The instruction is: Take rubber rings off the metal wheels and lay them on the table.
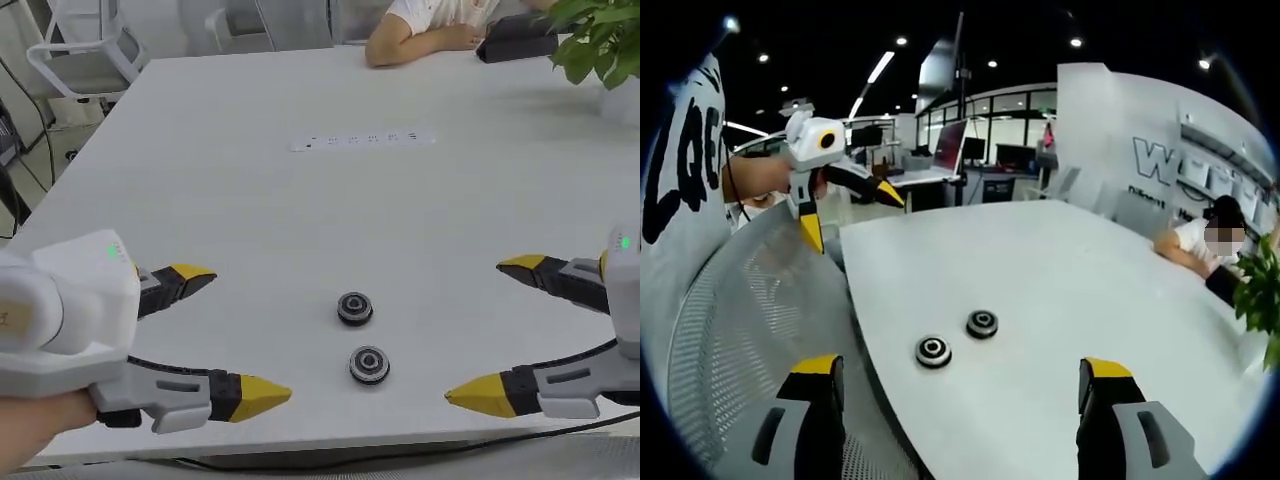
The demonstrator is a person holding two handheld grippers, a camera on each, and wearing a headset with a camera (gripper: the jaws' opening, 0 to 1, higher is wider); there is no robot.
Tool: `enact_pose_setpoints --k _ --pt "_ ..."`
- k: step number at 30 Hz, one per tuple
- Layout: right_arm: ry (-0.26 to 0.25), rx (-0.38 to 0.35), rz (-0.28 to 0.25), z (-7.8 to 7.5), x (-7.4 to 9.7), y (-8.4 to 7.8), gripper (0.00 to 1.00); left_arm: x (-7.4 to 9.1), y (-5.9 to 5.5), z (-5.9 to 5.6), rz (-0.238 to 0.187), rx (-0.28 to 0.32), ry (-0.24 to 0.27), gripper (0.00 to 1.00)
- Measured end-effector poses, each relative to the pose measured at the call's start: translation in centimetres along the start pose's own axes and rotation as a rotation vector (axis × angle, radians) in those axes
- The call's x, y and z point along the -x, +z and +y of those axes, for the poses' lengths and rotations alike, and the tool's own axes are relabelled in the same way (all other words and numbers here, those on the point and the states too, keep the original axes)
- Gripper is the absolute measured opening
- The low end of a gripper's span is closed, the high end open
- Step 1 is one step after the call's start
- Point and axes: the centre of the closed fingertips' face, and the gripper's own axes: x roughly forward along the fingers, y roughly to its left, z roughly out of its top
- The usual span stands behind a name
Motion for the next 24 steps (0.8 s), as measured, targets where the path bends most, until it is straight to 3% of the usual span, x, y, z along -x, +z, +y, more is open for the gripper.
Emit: enact_pose_setpoints --k 24 --pt "0.053 0.041 0.023 -1.3 -2.7 0.2 0.97 -2.3 0.0 1.5 0.034 -0.021 -0.032 0.81"
